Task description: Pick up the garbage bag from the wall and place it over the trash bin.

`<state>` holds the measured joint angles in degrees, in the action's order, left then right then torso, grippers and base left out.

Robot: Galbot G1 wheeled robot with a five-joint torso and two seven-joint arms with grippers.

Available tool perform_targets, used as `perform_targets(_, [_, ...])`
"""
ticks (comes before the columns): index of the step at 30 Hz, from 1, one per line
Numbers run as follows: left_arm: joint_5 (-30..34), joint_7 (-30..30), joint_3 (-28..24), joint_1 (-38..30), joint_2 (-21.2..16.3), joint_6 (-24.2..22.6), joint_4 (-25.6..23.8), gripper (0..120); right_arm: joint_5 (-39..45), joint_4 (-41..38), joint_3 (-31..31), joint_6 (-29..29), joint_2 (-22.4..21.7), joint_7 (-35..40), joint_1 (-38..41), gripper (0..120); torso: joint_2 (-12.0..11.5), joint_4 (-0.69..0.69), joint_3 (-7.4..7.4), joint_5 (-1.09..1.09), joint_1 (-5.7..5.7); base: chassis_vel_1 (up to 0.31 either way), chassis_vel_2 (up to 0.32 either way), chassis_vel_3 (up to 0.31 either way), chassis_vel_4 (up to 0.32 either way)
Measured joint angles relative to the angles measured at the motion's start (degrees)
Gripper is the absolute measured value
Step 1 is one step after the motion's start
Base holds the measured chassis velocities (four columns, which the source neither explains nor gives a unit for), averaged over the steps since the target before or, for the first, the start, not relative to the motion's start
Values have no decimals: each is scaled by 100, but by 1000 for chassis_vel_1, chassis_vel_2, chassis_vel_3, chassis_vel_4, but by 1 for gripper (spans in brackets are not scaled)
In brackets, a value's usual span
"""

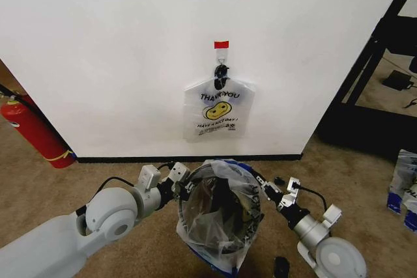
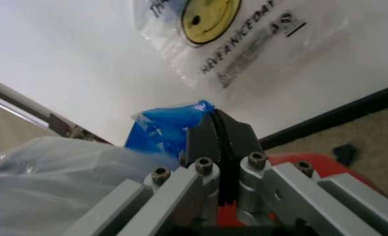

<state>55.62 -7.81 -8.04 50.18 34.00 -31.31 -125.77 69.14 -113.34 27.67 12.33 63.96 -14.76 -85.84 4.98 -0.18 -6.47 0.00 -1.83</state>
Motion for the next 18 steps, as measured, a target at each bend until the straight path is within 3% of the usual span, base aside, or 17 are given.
perform_targets(13, [208, -148, 93, 15, 42, -33, -70, 0, -175, 225, -55, -43, 28, 140, 170, 0, 0, 0, 0, 0, 0, 0, 0, 0, 0])
perform_targets(18, [948, -1195, 128, -106, 346, -349, 145, 0, -410, 138, 39, -183, -31, 56, 33, 17, 0, -1, 0, 1, 0, 0, 0, 0, 0])
